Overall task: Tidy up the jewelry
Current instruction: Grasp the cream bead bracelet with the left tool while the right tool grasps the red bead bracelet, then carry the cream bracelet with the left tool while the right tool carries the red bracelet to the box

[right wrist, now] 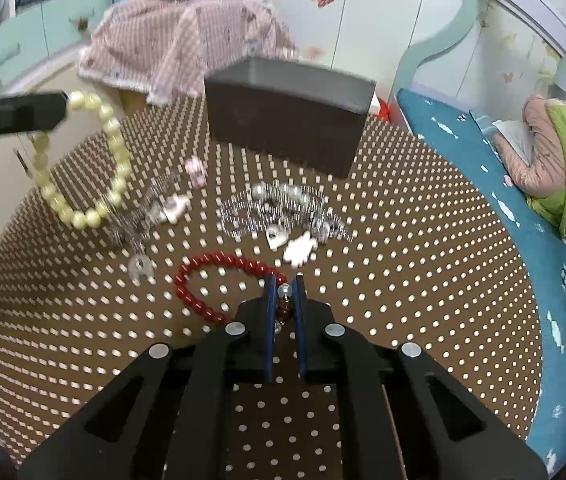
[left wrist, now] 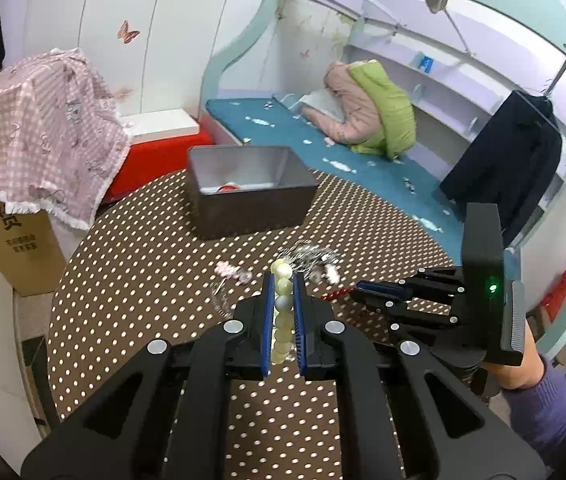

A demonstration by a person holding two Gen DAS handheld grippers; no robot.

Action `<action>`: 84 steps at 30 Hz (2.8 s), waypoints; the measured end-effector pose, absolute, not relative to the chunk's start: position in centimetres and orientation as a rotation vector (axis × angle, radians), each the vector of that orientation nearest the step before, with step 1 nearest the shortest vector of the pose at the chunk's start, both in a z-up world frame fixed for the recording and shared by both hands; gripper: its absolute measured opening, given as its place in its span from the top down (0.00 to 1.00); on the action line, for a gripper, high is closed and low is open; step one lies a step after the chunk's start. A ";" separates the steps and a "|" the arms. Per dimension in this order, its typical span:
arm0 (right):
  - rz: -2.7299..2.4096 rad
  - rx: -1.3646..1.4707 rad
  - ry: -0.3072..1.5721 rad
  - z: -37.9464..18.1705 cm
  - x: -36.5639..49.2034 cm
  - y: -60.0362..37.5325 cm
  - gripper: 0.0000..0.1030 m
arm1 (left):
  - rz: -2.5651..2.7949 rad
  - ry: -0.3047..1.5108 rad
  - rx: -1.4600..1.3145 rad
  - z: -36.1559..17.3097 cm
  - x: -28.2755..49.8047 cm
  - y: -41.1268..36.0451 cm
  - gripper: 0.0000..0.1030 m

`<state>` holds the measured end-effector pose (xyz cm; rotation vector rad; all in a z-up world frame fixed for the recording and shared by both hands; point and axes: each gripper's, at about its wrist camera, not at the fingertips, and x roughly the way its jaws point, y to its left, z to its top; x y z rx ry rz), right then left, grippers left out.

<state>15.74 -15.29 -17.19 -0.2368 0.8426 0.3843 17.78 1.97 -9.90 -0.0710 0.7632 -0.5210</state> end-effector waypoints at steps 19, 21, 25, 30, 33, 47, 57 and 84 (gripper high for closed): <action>0.417 -0.201 0.662 -7.7 16.3 -16.0 0.93 | -0.608 0.655 -0.046 -2.9 19.4 -0.1 0.91; 0.419 -0.204 0.651 -7.4 16.5 -15.9 0.93 | -0.610 0.645 -0.038 -2.2 19.8 -0.4 0.91; 0.421 -0.194 0.621 -5.7 17.4 -15.9 0.93 | -0.607 0.617 -0.008 0.2 20.9 -0.8 0.91; 0.424 -0.186 0.589 -3.7 18.7 -15.8 0.93 | -0.601 0.587 0.025 2.8 22.2 -1.5 0.91; 0.422 -0.193 0.575 -2.7 19.3 -15.6 0.93 | -0.596 0.572 0.033 4.4 23.3 -1.9 0.91; 0.418 -0.195 0.537 0.9 21.5 -15.3 0.93 | -0.595 0.506 0.075 10.2 24.7 -2.6 0.91; 0.414 -0.185 0.539 2.4 23.7 -14.8 0.93 | -0.599 0.495 0.074 13.8 27.3 -3.0 0.91; 0.412 -0.131 0.742 -6.2 31.0 -13.5 0.93 | -0.556 0.814 -0.004 -3.6 38.1 -2.4 0.91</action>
